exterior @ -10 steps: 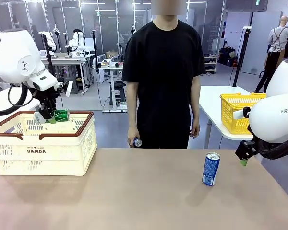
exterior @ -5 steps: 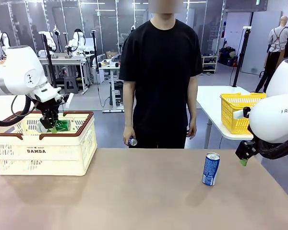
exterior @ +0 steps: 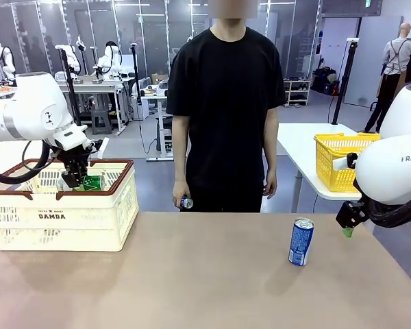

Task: Place the drinks into the Shopping basket.
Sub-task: Pick up one drink and place it into the Shopping basket.

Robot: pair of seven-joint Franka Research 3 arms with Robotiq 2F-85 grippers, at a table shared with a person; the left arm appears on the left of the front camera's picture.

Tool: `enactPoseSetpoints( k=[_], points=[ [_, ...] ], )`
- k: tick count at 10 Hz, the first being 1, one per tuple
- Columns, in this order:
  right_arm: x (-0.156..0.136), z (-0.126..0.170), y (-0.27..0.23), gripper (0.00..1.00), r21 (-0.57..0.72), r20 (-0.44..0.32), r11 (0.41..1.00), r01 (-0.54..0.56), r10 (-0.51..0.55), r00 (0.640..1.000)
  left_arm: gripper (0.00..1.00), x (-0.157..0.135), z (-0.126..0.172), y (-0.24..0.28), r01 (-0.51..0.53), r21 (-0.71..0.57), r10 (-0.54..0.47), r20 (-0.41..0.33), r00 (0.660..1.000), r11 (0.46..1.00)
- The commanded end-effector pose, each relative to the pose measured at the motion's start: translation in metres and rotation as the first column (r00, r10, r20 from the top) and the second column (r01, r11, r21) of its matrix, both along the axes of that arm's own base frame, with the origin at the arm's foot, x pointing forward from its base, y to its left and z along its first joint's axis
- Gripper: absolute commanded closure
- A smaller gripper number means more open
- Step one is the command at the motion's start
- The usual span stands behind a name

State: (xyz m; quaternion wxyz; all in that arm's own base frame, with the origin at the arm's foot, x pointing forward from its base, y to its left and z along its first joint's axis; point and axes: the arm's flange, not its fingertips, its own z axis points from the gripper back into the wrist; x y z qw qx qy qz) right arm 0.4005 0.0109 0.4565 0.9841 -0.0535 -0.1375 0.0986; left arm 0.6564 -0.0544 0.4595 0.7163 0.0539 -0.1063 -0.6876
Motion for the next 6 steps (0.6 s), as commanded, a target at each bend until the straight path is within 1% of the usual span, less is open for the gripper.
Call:
enactPoseSetpoints(
  k=[1,3,4,5,6],
  points=[
    [0.000,0.001,-0.002,0.00,-0.004,-0.003,1.000,-0.011,0.011,1.000,0.42,-0.004,0.006,0.002,-0.003,0.003,0.003,0.007,1.000,1.000],
    [0.000,0.001,-0.002,0.00,-0.004,-0.003,1.000,-0.011,0.011,1.000,0.42,0.000,0.000,0.001,-0.001,0.000,0.001,0.000,1.000,1.000],
    [0.000,0.001,-0.002,0.00,-0.004,-0.003,1.000,-0.011,0.011,1.000,0.42,0.013,-0.011,0.003,0.035,-0.023,-0.036,-0.027,0.999,0.999],
    [0.000,0.001,-0.002,0.00,-0.004,-0.003,1.000,-0.011,0.011,1.000,0.42,0.021,-0.019,0.003,0.039,-0.029,-0.041,-0.042,0.998,0.999],
    [0.000,0.001,-0.002,0.00,-0.004,-0.003,1.000,-0.011,0.011,1.000,0.42,0.027,-0.024,0.002,0.064,-0.005,-0.064,-0.034,0.997,0.998]
  ],
)
